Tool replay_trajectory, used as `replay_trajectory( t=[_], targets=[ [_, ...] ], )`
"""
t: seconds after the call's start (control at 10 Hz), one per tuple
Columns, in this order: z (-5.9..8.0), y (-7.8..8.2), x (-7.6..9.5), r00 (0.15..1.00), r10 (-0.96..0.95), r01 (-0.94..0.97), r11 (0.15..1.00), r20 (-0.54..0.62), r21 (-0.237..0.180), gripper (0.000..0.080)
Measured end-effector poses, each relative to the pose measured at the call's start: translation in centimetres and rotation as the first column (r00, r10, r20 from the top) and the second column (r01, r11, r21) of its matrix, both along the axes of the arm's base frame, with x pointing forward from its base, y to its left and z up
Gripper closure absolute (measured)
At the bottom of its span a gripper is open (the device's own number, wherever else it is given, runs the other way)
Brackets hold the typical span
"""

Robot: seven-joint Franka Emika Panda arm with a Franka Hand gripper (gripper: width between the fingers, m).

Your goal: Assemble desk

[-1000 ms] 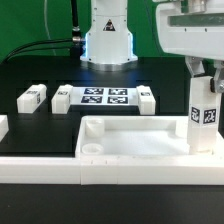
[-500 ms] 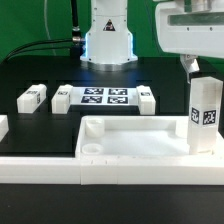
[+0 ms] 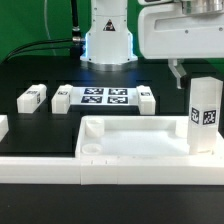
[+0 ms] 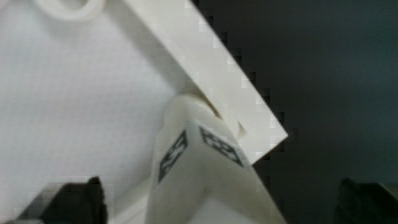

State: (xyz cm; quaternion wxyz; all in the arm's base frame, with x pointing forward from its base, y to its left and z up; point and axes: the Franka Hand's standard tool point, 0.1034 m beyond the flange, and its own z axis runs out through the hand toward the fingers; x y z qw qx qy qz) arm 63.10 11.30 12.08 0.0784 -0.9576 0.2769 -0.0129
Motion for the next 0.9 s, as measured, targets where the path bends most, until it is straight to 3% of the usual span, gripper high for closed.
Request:
replay_trajectory(
  t=[0.2,0.6,0.7,0.9],
  targets=[
    [0.20,0.03,0.16,0.981,0.194,-0.194,0.980,0.012,-0.051,0.0150],
    [0.33,0.07,0.52,0.841,0.540,-0.531,0.833,0.022,-0.154,0.0150],
    [0.12,-0.12,0.53,0.780,0.626,-0.613,0.772,0.030,-0.171,0.0150],
    [-0.01,-0.43,0.48,0.754,0.656,-0.643,0.746,0.027,-0.173,0.0160]
  ],
)
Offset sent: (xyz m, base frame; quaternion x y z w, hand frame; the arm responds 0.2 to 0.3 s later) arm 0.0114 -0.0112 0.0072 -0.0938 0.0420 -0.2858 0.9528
